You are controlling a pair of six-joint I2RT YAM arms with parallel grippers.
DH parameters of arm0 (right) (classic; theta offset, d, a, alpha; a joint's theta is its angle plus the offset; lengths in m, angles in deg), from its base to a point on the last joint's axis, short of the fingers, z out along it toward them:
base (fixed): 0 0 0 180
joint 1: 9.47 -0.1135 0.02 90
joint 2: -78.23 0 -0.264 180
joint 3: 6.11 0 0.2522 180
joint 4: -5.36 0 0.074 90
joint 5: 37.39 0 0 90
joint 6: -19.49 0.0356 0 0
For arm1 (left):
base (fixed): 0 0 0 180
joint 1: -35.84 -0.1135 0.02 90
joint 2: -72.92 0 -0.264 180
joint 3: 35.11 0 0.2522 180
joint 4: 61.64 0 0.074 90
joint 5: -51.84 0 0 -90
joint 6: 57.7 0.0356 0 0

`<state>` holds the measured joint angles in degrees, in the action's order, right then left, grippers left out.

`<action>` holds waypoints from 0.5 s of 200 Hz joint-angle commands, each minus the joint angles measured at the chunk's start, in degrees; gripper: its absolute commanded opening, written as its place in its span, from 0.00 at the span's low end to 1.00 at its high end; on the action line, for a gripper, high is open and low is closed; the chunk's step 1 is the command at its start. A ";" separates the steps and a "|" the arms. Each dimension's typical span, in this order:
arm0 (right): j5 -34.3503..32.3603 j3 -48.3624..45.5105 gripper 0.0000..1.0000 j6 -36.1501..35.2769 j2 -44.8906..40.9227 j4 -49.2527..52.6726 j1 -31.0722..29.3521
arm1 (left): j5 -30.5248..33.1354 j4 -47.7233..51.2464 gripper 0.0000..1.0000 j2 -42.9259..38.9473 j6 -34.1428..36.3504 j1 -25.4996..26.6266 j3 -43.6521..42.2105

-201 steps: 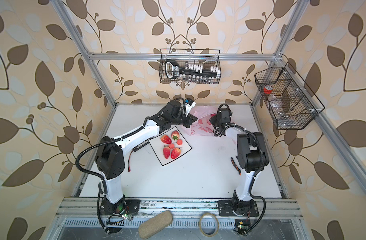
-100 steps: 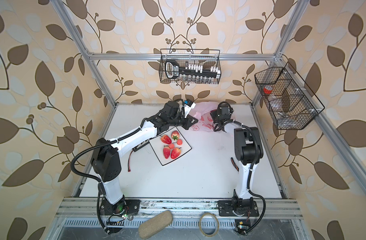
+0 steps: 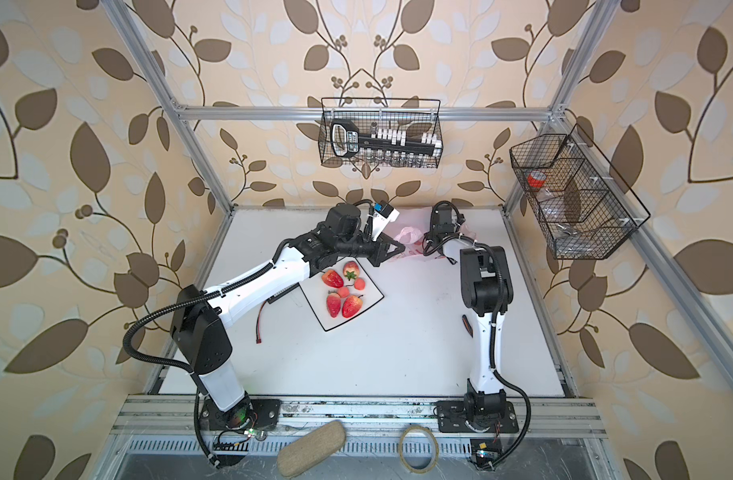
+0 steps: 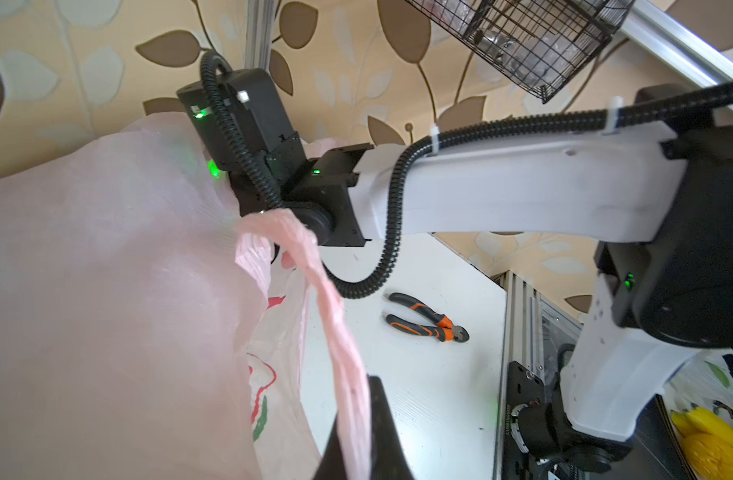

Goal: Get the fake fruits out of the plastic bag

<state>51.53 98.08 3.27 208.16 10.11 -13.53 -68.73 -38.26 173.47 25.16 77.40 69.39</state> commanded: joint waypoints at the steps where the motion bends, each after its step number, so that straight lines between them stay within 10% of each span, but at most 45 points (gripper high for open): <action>1: -0.43 3.00 0.65 2.63 2.72 1.75 -0.07 | -4.76 1.13 0.00 -4.38 1.74 1.49 1.04; 100: -0.04 9.72 0.70 3.63 8.18 5.02 -0.94 | -11.30 4.87 0.00 -3.13 3.91 8.53 11.52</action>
<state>52.03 106.23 3.93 213.17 12.97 -15.87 -71.50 -32.31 173.69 27.57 83.24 77.37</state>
